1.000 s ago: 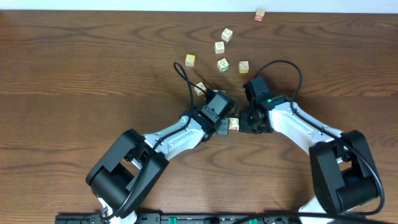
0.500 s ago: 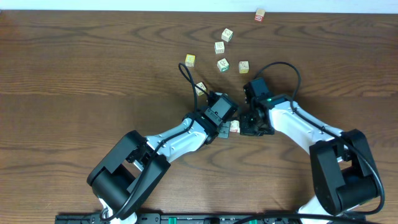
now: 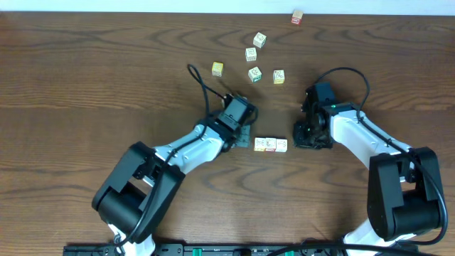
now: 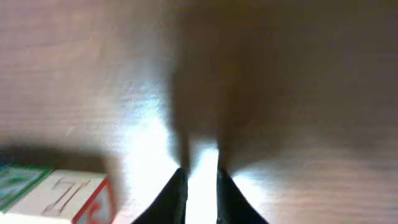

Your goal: Lift 3 blocks

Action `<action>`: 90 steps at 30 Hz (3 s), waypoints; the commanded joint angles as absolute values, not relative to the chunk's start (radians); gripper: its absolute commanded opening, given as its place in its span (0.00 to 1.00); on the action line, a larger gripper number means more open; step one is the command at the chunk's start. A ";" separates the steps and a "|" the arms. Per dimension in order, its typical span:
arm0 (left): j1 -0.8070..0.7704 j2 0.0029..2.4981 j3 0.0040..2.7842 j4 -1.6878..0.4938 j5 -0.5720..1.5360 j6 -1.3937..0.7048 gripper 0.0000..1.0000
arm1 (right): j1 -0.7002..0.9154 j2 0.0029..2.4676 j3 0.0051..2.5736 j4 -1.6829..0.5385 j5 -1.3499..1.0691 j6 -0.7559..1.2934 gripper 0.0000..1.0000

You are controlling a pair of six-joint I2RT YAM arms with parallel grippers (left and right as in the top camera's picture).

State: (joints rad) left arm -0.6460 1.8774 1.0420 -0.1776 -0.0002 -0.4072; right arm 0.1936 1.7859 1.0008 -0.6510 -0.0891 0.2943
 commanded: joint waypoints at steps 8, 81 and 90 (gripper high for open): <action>-0.500 1.503 1.065 -0.194 -0.350 -0.164 0.14 | 0.162 1.696 1.195 -0.543 0.012 0.100 0.75; -0.686 0.381 1.036 -0.920 -0.928 0.424 0.79 | 0.357 0.334 0.713 -0.708 0.284 -0.196 0.99; -0.686 0.381 1.036 -0.920 -0.928 0.424 0.79 | 0.357 0.334 0.713 -0.732 0.279 -0.196 0.99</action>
State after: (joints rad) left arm -0.6846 0.3840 1.0382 -0.9180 -0.9226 0.4412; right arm 0.3492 0.3382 0.7181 -0.7090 0.2771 -0.1894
